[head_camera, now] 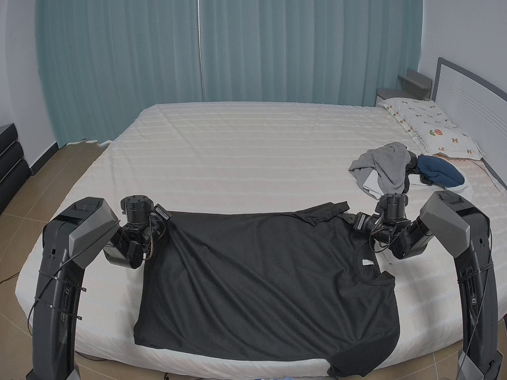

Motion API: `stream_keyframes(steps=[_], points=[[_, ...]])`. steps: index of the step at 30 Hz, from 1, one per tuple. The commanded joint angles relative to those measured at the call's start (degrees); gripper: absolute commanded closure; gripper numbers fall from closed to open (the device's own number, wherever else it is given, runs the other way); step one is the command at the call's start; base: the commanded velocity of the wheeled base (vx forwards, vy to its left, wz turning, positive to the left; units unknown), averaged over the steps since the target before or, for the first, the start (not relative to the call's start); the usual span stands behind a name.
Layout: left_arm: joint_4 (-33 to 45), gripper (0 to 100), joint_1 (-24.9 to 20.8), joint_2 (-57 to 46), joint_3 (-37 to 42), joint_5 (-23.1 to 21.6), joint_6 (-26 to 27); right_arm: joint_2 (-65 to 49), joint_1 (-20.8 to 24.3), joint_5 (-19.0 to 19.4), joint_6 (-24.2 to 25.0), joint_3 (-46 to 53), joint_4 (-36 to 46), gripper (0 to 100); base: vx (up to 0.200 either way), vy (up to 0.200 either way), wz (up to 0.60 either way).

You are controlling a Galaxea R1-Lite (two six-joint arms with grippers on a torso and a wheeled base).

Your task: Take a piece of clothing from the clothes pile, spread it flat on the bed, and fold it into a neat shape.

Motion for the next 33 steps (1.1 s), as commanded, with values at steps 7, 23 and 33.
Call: stream_keyframes(steps=[7, 23, 33], points=[[1.9, 100, -0.1, -0.1, -0.5, 0.0, 0.0, 0.7, 0.3, -0.1, -0.9, -0.4, -2.1, 100, 0.0, 0.0, 0.0], [2.1, 100, 1.3, 1.3, -5.6, 0.3, -0.2, 2.3, -0.3, -3.9, -0.4, -7.2, -4.3, 100, 0.0, 0.0, 0.0], [1.5, 100, 1.4, 1.9, -7.4, 0.5, -0.5, 5.5, -0.9, -6.9, -0.2, -15.0, -5.8, 100, 0.0, 0.0, 0.0]])
